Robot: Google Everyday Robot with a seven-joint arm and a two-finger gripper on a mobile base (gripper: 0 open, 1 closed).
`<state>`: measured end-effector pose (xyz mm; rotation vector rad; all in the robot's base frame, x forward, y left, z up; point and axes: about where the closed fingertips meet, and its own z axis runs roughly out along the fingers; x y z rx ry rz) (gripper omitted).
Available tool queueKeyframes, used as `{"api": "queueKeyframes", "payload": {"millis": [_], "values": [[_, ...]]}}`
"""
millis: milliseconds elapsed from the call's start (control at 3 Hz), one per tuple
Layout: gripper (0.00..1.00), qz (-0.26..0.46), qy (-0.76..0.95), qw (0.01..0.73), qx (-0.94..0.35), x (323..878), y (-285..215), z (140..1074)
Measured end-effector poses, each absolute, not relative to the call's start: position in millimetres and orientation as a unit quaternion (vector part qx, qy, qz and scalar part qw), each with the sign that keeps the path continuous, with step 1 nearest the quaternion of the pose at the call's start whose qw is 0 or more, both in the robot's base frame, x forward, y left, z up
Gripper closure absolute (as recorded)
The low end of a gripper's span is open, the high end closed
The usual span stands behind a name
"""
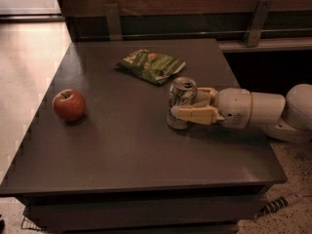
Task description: Place 7up can upright
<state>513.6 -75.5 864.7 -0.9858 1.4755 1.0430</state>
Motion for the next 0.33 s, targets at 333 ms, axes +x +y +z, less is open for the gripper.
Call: {"api": "queueKeyframes", "payload": {"millis": [333], "values": [[0.07, 0.435, 0.613, 0.515, -0.412, 513.3, -73.6, 865.1]]}}
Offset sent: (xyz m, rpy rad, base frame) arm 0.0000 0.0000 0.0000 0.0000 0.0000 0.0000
